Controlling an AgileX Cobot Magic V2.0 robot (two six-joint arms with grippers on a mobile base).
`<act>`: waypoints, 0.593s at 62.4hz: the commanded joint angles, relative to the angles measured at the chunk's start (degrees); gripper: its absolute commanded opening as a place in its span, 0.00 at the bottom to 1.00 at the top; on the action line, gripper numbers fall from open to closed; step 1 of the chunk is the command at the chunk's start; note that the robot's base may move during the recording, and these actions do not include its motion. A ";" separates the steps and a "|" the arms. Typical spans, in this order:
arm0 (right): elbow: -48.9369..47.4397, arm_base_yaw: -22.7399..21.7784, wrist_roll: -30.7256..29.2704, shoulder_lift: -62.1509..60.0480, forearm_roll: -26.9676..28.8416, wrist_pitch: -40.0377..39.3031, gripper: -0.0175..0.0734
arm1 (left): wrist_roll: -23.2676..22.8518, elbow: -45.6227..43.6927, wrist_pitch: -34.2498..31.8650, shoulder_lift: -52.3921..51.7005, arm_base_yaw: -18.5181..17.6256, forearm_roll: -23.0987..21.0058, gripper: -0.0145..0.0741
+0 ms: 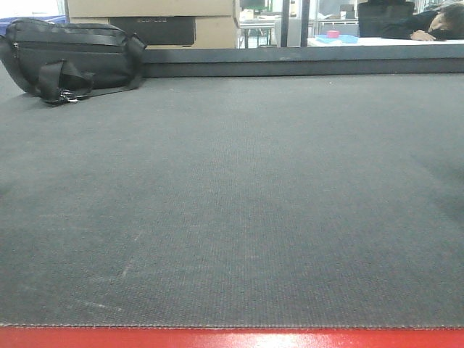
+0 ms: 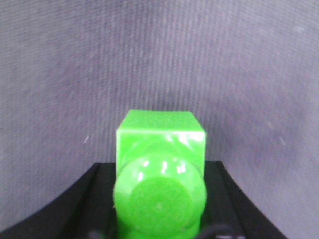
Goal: Grab block from conveyor and place in blue bin
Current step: 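Lift both held blocks up off the conveyor belt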
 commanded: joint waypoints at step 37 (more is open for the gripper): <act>21.79 -0.05 -2.02 -40.50 0.03 -34.09 0.01 | 11.77 33.02 -38.12 -42.72 -2.81 -17.66 0.04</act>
